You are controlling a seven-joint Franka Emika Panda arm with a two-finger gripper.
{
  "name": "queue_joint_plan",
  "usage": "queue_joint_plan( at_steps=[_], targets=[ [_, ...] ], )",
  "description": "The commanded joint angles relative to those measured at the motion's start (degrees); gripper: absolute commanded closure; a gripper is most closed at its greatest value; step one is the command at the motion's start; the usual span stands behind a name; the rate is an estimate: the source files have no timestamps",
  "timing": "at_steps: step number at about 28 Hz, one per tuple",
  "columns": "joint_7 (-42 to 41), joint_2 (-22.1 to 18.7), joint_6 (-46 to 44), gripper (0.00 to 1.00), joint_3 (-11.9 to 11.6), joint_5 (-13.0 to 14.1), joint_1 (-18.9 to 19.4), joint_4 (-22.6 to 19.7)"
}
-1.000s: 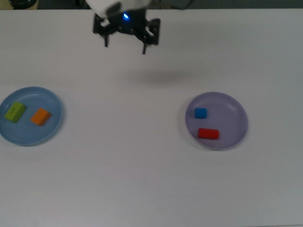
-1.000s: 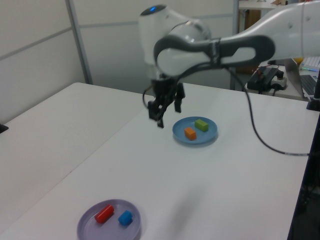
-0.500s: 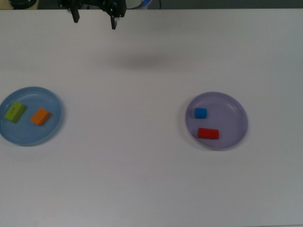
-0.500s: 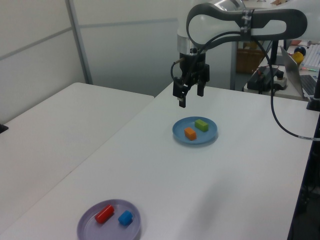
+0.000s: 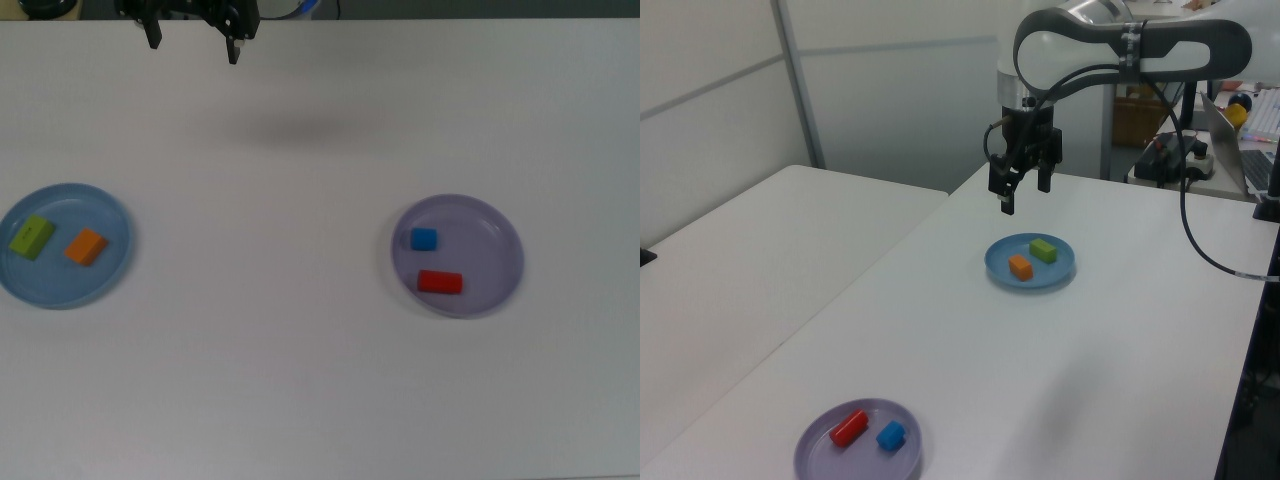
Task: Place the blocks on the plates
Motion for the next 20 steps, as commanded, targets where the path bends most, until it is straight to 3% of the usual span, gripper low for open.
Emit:
queue_joint_plan(
  at_steps=[1,20],
  targets=[
    [-0.96,-0.21,0.92,0.00,0.78,0.41,-0.86,-0.65],
    [-1.22,0.84,0.75,0.00,0.34,0.50,-0.86,0.93]
  ],
)
